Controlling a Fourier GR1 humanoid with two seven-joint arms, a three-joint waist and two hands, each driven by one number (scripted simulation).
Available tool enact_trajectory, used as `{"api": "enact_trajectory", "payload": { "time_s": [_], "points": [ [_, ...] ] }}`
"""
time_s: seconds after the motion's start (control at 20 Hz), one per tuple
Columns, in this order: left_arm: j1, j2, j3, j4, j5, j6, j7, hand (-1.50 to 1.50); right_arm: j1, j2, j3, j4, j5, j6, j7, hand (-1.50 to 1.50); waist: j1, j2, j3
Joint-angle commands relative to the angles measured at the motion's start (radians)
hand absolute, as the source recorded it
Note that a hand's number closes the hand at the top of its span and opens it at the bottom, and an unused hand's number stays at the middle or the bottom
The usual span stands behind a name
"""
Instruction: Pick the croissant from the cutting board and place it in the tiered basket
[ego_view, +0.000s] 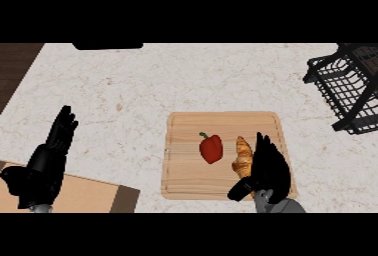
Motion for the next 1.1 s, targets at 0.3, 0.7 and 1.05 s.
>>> {"api": "enact_trajectory", "payload": {
  "time_s": [0.3,0.7,1.05],
  "points": [
    [0.061,-0.084,-0.08,0.139,0.014,-0.006,0.005,0.0,-0.003,0.038,-0.076,0.058,-0.015,0.057,0.101,-1.5,-0.012,0.023,-0.038],
    [0.052,-0.103,-0.097,0.144,0.0,0.024,0.012,0.0,-0.019,0.038,-0.084,0.092,-0.007,0.059,0.057,1.5,-0.014,0.019,-0.038],
    [0.037,-0.086,-0.087,0.156,0.011,0.01,0.012,0.0,-0.06,0.007,-0.055,0.158,0.062,0.063,-0.039,1.5,-0.009,0.021,-0.038]
  ]
}}
